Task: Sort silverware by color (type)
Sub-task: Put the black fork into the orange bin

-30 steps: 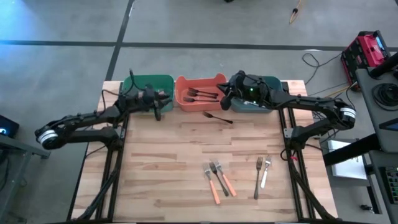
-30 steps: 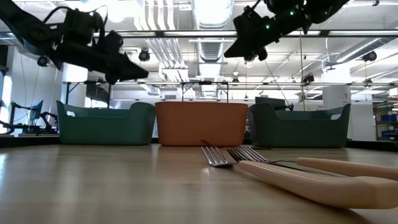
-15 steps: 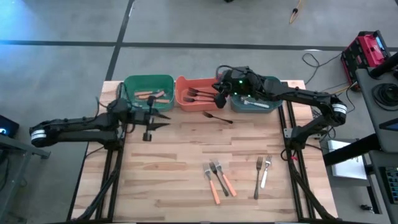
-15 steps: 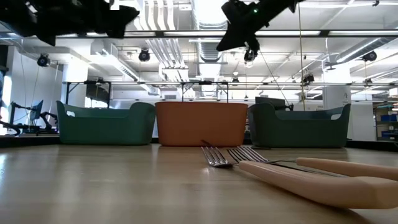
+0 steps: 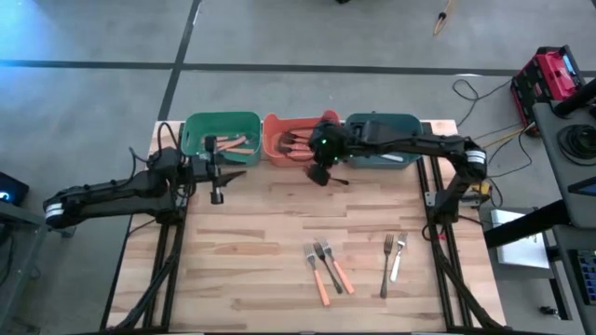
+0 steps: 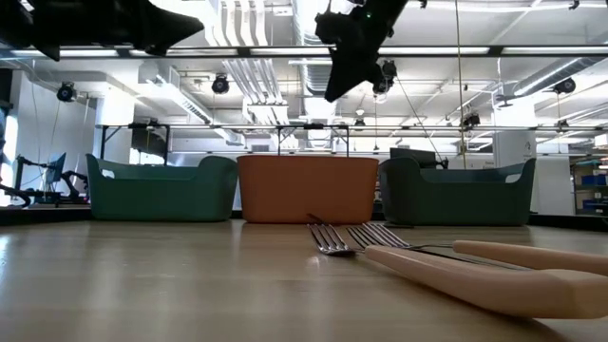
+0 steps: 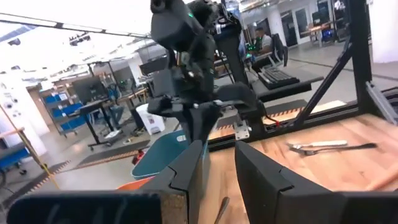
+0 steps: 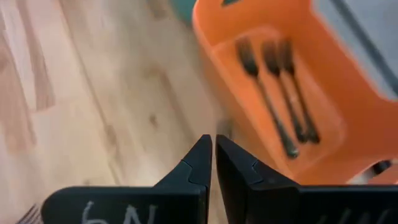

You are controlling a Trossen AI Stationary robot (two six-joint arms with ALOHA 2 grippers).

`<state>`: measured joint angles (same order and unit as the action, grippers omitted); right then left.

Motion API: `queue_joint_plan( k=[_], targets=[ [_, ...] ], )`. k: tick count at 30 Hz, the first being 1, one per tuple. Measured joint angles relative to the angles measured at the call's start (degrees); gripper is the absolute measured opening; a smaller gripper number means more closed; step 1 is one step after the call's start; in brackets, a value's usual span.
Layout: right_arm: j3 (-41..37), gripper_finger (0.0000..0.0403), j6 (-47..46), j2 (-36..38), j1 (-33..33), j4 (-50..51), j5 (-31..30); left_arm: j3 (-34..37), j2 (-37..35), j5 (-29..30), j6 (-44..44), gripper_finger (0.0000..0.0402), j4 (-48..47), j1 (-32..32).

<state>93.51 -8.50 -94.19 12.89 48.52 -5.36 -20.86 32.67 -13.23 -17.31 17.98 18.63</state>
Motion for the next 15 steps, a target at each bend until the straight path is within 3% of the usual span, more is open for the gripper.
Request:
queue_joint_plan(
  k=[9,15],
  targets=[
    [-1.78,0.0013,-8.94,-1.23,-3.78,10.38,3.92,0.00,0.82,0.35,3.47,0.0078,0.15,0.00],
    [-7.62,0.0013,-11.79,-1.23,-5.70,8.61,3.90,0.00,2.41,0.43,6.56,0.0078,0.13,0.00]
  ],
)
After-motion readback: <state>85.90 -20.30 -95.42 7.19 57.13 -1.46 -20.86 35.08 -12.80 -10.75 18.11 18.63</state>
